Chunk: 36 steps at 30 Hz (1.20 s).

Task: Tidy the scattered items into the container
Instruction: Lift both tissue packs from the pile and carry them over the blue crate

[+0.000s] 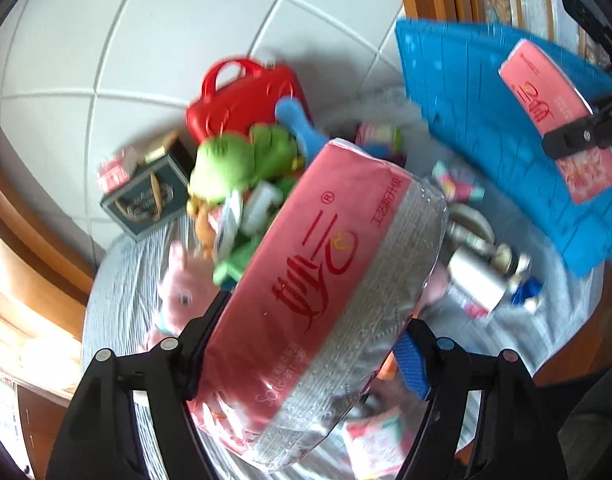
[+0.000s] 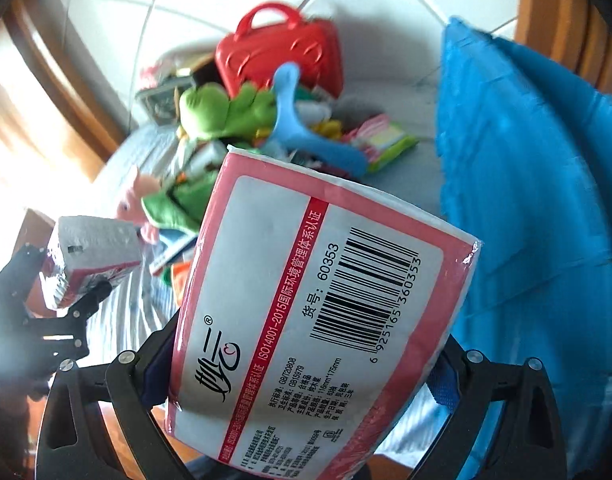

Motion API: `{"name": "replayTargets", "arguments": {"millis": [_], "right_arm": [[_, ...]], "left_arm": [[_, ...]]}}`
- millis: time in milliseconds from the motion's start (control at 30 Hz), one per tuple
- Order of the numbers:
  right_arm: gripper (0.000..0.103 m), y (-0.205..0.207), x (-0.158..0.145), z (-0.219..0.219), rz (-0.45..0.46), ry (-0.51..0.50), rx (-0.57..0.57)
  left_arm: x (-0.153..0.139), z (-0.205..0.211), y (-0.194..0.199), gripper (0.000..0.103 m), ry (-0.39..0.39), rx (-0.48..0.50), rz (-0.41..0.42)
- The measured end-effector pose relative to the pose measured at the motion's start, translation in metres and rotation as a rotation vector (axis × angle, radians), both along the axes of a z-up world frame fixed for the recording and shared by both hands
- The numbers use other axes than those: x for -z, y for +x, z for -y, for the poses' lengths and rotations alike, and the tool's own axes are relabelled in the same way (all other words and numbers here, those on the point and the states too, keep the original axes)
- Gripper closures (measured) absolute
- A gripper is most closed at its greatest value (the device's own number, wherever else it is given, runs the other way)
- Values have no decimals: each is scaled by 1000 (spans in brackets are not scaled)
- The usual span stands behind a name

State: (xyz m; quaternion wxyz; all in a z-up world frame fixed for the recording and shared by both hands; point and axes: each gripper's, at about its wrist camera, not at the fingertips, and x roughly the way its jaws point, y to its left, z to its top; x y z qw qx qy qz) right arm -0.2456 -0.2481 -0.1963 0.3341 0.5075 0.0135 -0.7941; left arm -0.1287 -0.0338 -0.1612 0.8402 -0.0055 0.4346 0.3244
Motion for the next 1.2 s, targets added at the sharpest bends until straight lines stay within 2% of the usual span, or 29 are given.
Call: {"name": "replayTargets", "arguments": {"millis": [267,667,933,1033,1200], "right_arm": [[4,3,-52,-53,-109,-74,106],[4,2,-89,-143,-195,-111,282],[4,-8,-97,-232,-228,-106,475],[4,-15,-93,-267,-219,-104,578],[4,-17,-84,-311,-200,-90,678]], "left_arm": [[-57,38,62,29,84,102,56],[-118,109,161,29,135,295,171],[-154,157,219,29,153,426,235],[-159,172,242,29,134,466,250],[-160,202,278,29,109,547,256]]}}
